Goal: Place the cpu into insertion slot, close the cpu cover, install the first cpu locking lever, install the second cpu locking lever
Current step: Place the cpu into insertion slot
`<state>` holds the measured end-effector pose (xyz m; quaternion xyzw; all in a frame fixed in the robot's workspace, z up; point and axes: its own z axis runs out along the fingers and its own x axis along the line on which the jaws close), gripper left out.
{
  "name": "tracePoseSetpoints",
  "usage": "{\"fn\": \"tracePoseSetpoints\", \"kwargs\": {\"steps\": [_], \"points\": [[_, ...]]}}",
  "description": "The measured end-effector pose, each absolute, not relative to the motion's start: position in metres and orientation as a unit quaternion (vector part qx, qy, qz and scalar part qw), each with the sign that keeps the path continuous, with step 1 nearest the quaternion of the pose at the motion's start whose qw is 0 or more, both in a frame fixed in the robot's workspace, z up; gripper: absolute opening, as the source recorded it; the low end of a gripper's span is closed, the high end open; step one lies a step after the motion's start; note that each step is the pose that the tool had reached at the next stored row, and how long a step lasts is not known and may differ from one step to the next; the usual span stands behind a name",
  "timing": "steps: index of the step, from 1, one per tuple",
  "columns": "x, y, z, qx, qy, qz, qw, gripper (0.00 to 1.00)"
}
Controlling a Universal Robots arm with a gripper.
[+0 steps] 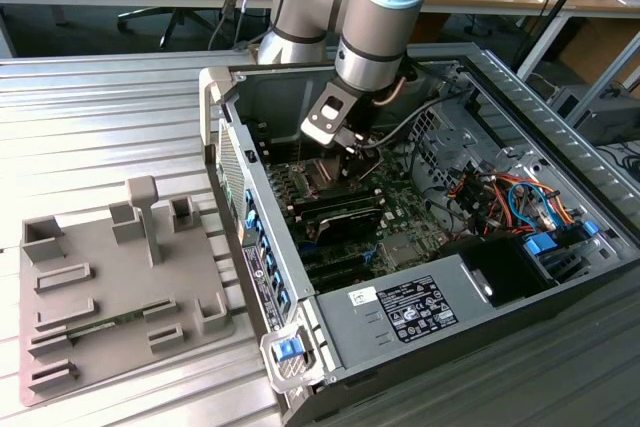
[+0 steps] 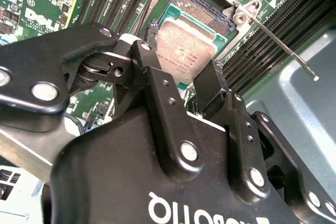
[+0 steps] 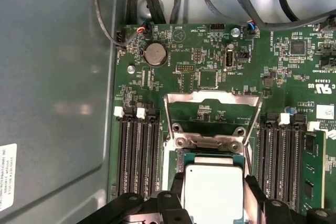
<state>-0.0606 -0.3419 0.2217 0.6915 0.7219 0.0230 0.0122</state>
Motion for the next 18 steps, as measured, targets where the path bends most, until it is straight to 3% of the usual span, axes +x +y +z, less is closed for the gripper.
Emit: {"fn": "tracePoseSetpoints", "kwargs": {"steps": [18], "points": [[-0.0609, -0.3417, 0.2161, 0.714, 0.7, 0.023, 0.013, 0.53]]}}
